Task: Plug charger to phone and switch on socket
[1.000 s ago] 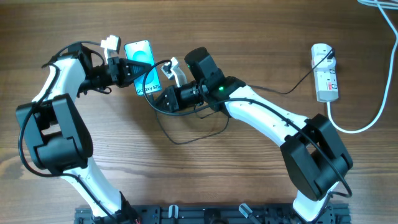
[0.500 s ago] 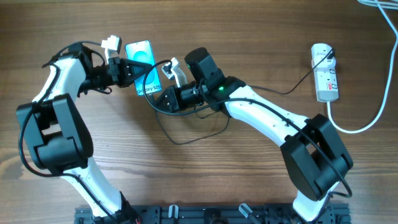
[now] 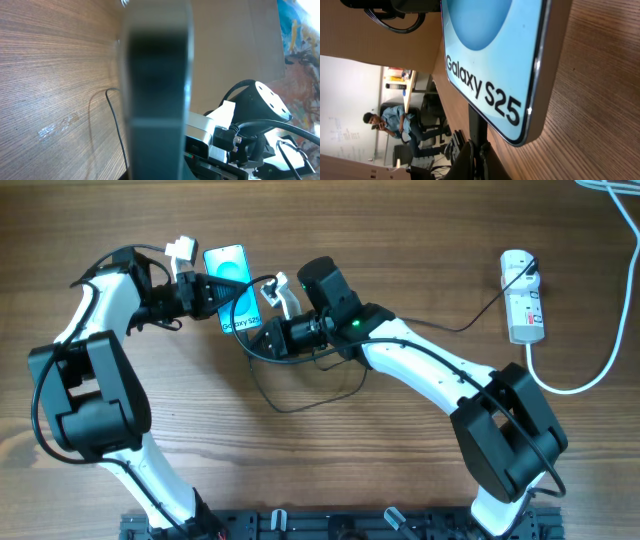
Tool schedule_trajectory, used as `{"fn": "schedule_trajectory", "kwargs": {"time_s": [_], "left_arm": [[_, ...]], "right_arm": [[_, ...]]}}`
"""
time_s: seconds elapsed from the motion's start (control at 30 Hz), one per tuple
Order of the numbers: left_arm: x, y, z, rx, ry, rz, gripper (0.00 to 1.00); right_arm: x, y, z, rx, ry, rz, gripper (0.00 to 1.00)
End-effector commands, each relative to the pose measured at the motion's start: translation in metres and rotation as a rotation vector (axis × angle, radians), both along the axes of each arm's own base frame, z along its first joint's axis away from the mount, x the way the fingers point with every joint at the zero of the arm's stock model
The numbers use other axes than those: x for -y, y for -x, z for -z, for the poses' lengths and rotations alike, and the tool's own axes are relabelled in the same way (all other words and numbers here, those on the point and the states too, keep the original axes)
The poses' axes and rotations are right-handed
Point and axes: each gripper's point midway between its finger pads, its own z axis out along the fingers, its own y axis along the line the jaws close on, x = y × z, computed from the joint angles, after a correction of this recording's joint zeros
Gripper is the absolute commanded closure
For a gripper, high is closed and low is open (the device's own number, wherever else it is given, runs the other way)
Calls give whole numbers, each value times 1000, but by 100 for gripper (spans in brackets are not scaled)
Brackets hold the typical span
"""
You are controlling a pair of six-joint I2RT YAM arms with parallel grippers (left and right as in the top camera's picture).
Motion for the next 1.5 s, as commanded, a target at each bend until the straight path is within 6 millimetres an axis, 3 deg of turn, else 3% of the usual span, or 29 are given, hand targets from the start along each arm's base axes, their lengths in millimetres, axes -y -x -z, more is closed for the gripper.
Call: {"fn": "schedule_trajectory", "kwargs": {"time_s": [0.0, 0.47, 0.63, 0.73, 0.8, 0.93, 1.17, 1.3, 1.47], "left_arm": [[10, 3, -1, -8, 2, 25, 96], [10, 3, -1, -2, 1, 25, 96], [10, 3, -1, -2, 2, 25, 96], [10, 3, -1, -2, 2, 25, 96], [10, 3, -1, -2, 2, 25, 96], [10, 3, -1, -2, 2, 25, 96], [10, 3, -1, -1, 1, 25, 96], [10, 3, -1, -1, 1, 25, 96], [10, 3, -1, -1, 1, 25, 96]], "right_arm": [[2, -13, -23, 71, -34, 35, 96], [5, -34, -44, 108, -119, 74, 96], [9, -33, -39, 83, -99, 74, 50], [17, -36, -42, 90, -121, 52, 14], [28, -42, -40, 63, -116, 65, 0], [55, -64, -18, 5, -14, 185, 0], [101, -131, 13, 178, 244, 563, 0], [114, -143, 16, 218, 302, 647, 0], [114, -144, 16, 219, 304, 649, 0]]}}
